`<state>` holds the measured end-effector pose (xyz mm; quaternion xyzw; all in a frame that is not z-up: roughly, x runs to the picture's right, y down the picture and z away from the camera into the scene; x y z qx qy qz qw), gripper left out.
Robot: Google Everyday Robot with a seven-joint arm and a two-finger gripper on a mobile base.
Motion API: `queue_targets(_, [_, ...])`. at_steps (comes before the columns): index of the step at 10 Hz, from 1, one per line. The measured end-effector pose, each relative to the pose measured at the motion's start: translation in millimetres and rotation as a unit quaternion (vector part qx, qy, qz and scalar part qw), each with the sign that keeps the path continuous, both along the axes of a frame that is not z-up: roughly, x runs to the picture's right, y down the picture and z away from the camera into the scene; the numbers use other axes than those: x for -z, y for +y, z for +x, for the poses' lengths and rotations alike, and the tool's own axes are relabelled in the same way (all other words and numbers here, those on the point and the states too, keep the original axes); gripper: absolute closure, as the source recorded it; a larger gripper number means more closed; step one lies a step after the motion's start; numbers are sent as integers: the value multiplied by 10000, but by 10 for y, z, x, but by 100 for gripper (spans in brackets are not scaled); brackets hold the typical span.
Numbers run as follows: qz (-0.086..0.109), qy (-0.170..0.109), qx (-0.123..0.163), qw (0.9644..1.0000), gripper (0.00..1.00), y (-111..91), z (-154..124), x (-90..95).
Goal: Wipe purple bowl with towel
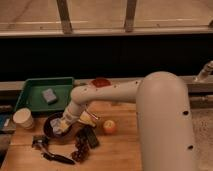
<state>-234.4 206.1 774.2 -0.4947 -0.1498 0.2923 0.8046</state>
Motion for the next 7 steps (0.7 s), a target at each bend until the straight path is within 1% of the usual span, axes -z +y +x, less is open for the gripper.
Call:
queue_targets(2, [140, -160, 70, 9997, 100, -157, -278, -56])
queue_targets(4, [290, -371, 122, 9988, 100, -269, -457, -5])
queue_targets(5, [367, -495, 167, 9980, 100, -281, -523, 82])
queue_targets(7, [438, -626, 254, 9968, 100, -190, -565, 226])
